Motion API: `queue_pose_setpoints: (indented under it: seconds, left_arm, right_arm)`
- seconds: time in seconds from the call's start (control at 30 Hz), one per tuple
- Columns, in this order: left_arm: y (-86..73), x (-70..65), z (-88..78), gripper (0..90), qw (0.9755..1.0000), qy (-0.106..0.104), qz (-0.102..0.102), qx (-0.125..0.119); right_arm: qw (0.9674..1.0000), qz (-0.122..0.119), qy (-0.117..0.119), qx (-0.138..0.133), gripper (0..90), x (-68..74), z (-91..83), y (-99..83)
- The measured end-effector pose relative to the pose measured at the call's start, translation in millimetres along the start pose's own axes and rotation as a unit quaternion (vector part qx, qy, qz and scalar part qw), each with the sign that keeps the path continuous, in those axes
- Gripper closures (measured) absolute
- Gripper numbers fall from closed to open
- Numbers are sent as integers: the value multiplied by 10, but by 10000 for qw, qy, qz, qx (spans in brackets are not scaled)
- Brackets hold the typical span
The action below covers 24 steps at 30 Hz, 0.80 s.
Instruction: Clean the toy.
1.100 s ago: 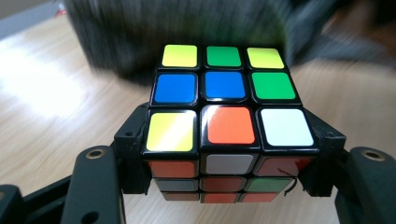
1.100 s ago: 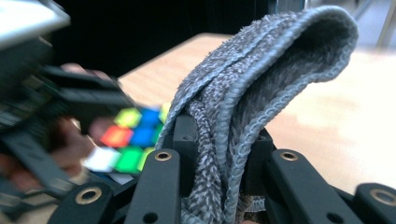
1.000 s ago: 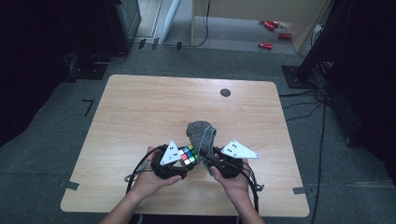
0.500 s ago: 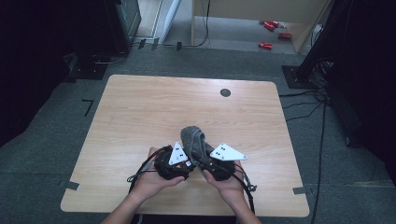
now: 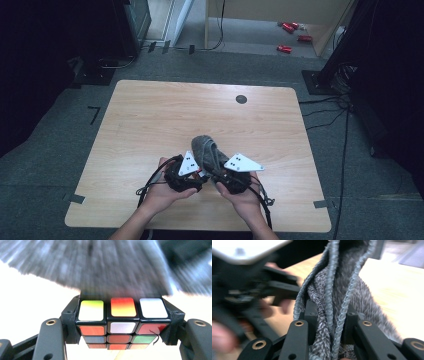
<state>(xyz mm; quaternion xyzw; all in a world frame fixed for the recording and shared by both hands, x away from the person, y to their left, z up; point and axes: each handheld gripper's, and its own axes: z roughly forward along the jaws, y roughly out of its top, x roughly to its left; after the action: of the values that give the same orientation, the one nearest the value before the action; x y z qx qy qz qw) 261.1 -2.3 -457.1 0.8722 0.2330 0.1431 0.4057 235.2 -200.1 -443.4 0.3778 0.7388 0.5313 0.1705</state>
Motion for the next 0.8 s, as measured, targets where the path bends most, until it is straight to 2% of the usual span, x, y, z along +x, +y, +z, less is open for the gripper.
queue_pose_setpoints:
  seconds: [0.03, 0.07, 0.1, 0.13, 0.17, 0.2, 0.27, 0.3, 0.33, 0.37, 0.4, 0.43, 0.47, 0.5, 0.53, 0.57, 0.6, 0.63, 0.7, 0.73, 0.77, 0.8]
  left_arm:
    - [2, 2, -1, 353, 10000, -17, -19, -17]
    - [7, 5, -1, 353, 10000, -26, -35, -26]
    - [11, 4, 2, 352, 10000, -19, -45, -18]
    - [12, 3, 7, 352, 10000, -14, -49, -1]
    - [6, 7, 9, 352, 10000, -7, -1, 46]
    - [6, 7, 9, 352, 10000, -7, -1, 46]
    - [0, 14, -3, 352, 10000, 15, -5, 35]
    - [1, 25, -16, 353, 10000, -50, -77, -24]
    - [1, 25, -16, 353, 10000, -50, -77, -24]
    - [1, 30, -21, 353, 9999, -63, -97, -53]
    - [0, 30, -23, 353, 9999, -75, -94, -77]
    - [-1, 32, -26, 353, 9999, -94, -86, -89]
    - [-2, 37, -35, 353, 9998, -130, -95, -133]
    - [-2, 44, -42, 353, 9997, -139, -102, -181]
    - [-2, 59, -58, 353, 9995, -138, -123, -251]
    - [-2, 75, -73, 353, 9994, -124, -139, -299]
    - [-9, 113, -105, 353, 9991, -78, -173, -371]
    - [-17, 147, -130, 352, 9987, -62, -243, -448]
    - [-21, 167, -146, 352, 9983, -58, -301, -495]
    - [-25, 199, -169, 352, 9976, -44, -379, -577]
    - [-27, 235, -197, 352, 9969, -20, -449, -653]
    - [-29, 249, -209, 353, 9965, -5, -469, -688]
  right_arm:
    - [9999, 127, -12, -14, 734, -40, -21, 7]
    - [9999, 154, 5, -32, 733, -42, -28, 12]
    - [10000, 17, 59, -52, 730, 50, -13, 23]
    - [10000, 17, 59, -52, 730, 50, -13, 23]
    - [9994, -143, 302, -21, 728, 177, 30, 23]
    - [9991, -147, 391, 9, 728, 218, 48, 21]
    - [9991, -187, 368, 13, 731, 230, 60, 23]
    - [9990, -131, 416, -26, 738, 161, 57, 32]
    - [9990, -131, 416, -26, 738, 161, 57, 32]
    - [9993, -102, 361, -42, 739, 124, 46, 32]
    - [9998, -122, 154, -49, 740, 56, 21, 31]
    - [9999, -22, -99, -32, 739, -78, -27, 22]
    - [9999, -22, -99, -32, 739, -78, -27, 22]
    - [9998, 105, -175, -34, 740, -156, -54, 13]
    - [9990, 295, -316, -72, 740, -291, -100, -7]
    - [9990, 295, -316, -72, 740, -291, -100, -7]
    - [9981, 379, -466, -96, 740, -399, -138, -25]
    - [9977, 419, -518, -107, 740, -435, -147, -34]
    - [9968, 429, -672, -62, 740, -518, -158, -67]
    - [9968, 429, -672, -62, 740, -518, -158, -67]
    - [9956, 397, -845, 56, 740, -589, -148, -119]
    - [9950, 386, -915, 108, 740, -609, -140, -138]
